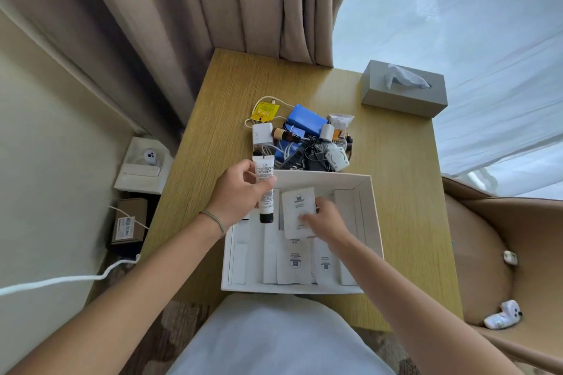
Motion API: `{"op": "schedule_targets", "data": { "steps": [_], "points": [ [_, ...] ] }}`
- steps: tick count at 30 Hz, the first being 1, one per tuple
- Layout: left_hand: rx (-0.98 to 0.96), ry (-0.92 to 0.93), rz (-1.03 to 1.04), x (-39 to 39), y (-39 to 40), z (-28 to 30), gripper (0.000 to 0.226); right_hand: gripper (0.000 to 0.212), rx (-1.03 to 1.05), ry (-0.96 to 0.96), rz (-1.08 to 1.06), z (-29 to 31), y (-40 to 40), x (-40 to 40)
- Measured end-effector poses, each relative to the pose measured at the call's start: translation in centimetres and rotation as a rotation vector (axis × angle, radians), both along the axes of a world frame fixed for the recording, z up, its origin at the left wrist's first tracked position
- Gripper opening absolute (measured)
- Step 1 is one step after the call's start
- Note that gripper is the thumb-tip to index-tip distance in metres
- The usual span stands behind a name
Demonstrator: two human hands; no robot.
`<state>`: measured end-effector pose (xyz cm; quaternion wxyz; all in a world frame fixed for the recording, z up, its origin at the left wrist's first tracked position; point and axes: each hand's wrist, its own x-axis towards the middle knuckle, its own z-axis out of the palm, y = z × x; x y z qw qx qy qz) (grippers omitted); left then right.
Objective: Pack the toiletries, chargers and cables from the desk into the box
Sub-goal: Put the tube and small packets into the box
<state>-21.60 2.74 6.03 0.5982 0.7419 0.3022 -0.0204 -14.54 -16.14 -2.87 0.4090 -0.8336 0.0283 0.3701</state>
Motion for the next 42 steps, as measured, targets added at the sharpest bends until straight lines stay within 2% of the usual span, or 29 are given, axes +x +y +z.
{"op": "schedule_targets", "data": {
  "steps": [3, 10, 16, 21, 26, 30, 36, 39, 42],
  "points": [
    [0.132, 0.044, -0.119, -1.0, -0.1, -0.3, 0.017, 0.023, -0.01, -0.027, -0.032, -1.2, 0.5, 0.0],
    [0.404, 0.157, -0.393, -1.3, -0.8, -1.5, 0.028, 0.014, -0.077, -0.081, 0.007, -2.3, 0.8, 0.3],
    [0.596, 0.33, -0.598, -0.4, -1.3, -3.1, 0.031, 0.027, -0.402, -0.247, 0.324, -1.9, 0.2, 1.5],
    [0.669, 0.459, -0.709, 0.0, -2.0, -4.6, 0.027, 0.038, -0.482, -0.366, 0.422, -1.4, -0.1, 2.1],
    [0.616, 0.622, -0.808, 0.0, -2.4, -6.1, 0.03, 0.018, -0.447, -0.38, 0.478, -0.1, -0.6, 2.0],
    [0.648, 0.649, -0.909, -0.4, -2.8, -7.0, 0.039, 0.017, -0.409, -0.387, 0.465, 0.6, -1.1, 1.8],
    [0.898, 0.581, -1.038, -0.9, -3.1, -6.9, 0.02, 0.018, -0.257, -0.295, 0.418, 1.1, -1.1, 1.7],
    [1.068, 0.538, -1.095, -1.0, -3.2, -6.8, 0.017, 0.018, -0.222, -0.303, 0.4, 1.4, -1.1, 1.8],
    [1.139, 0.486, -1.095, -1.4, -3.3, -6.8, 0.019, 0.017, -0.191, -0.321, 0.369, 1.9, -1.2, 2.2]
  ]
}}
